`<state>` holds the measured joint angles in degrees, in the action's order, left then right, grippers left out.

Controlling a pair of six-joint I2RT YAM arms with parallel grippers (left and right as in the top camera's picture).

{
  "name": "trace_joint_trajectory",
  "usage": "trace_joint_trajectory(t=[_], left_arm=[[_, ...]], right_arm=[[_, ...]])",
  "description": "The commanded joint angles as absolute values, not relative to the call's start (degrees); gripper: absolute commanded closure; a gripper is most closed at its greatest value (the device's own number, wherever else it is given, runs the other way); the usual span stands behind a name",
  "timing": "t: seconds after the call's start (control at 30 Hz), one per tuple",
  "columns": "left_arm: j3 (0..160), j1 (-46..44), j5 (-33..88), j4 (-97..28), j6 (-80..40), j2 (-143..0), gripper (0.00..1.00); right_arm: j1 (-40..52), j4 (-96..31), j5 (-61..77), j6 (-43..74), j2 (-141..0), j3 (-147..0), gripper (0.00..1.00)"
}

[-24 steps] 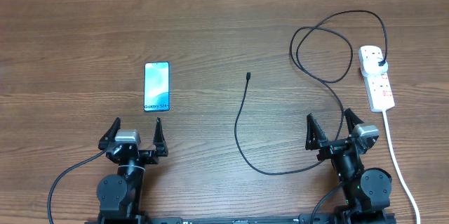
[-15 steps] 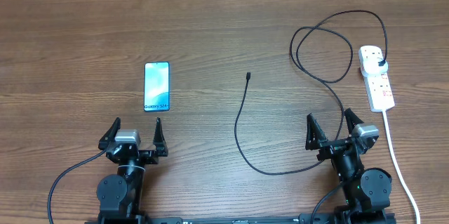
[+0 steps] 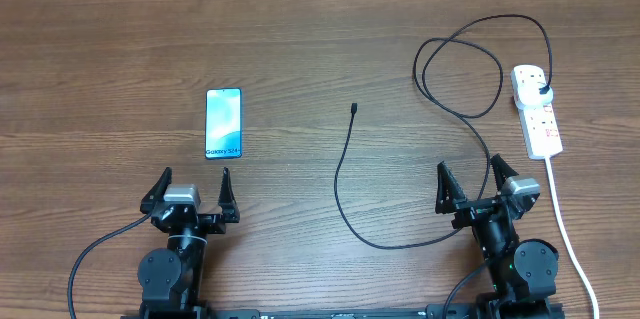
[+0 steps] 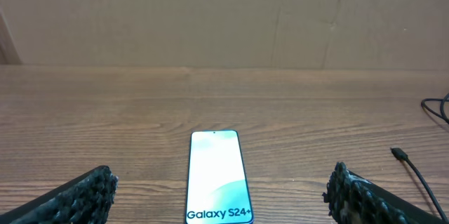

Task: Plug charger to phone and switch on socket

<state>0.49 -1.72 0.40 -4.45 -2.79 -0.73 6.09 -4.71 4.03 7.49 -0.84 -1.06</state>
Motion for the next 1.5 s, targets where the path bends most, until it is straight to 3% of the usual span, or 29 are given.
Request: trace_joint_trajectory(t=[0.0, 1.47], left_arm=[[0.3, -1.0, 1.0, -4.4, -2.9, -0.3, 0.0], [0.3, -1.0, -0.4, -0.1, -2.5, -0.3, 0.01]], right_arm=[[6.4, -4.5, 3.5, 7.4, -0.2, -0.4, 0.0], [6.4, -4.5, 3.5, 7.4, -0.2, -0.4, 0.0]])
